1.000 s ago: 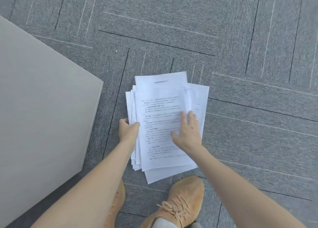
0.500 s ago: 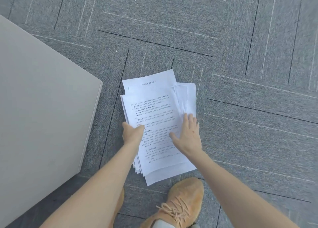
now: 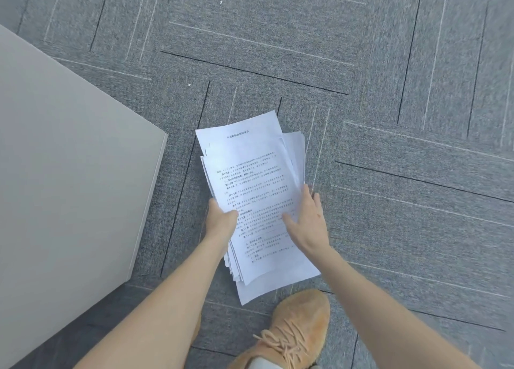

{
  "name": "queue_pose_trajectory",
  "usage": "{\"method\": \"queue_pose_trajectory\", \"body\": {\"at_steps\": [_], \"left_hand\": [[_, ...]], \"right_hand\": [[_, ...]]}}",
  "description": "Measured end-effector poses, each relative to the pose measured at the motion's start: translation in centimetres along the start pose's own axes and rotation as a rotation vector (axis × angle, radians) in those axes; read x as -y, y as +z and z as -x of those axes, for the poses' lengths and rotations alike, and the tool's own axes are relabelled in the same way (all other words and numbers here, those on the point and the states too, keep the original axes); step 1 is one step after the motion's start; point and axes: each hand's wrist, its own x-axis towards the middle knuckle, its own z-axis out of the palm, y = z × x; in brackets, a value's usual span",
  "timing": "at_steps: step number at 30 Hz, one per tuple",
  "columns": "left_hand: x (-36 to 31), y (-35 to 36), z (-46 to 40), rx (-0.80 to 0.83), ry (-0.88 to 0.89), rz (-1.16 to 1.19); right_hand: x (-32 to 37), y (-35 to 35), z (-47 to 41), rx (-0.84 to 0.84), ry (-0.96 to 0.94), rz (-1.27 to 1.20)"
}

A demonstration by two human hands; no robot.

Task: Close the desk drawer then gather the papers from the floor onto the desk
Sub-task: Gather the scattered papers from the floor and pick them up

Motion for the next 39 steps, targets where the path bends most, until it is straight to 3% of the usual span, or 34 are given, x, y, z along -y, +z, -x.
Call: {"method": "queue_pose_trajectory", "body": {"at_steps": [3,7,11,19,25,34,39], "left_hand": [[0.2,-0.5,0.1,0.015,-0.022,0.087],[0.4,-1.5,0.2,0.119,-0.287,0.414],[0.5,-1.2,0.7,0.309,-0.331,0.435],[-0.7,-1.6,1.3,0.381,-0.253,0.250],[-4.1,-4.7,2.7,0.460,-0.214,0.197],[-14.4,-8.9,10.1,0.426,0.034,0.217],[-22.1,-12.7,18.4,0.356,0.225,0.257]], "right_hand": [[-0.3,-0.8,-0.1,-0.026,0.048,-0.152],[-0.2,-1.0,-1.0,-0.001,0.149,-0.253],[0.3,-0.8,-1.2,-0.008,0.194,-0.116],[1.2,-2.3,-1.1,0.035,0.303,0.016],[2.4,-6.1,-0.3,0.137,0.443,-0.467],[11.9,-16.5,2.6,0.041,0.229,-0.644],[19.0,-24.9,8.0,-0.058,0.043,-0.705]]}}
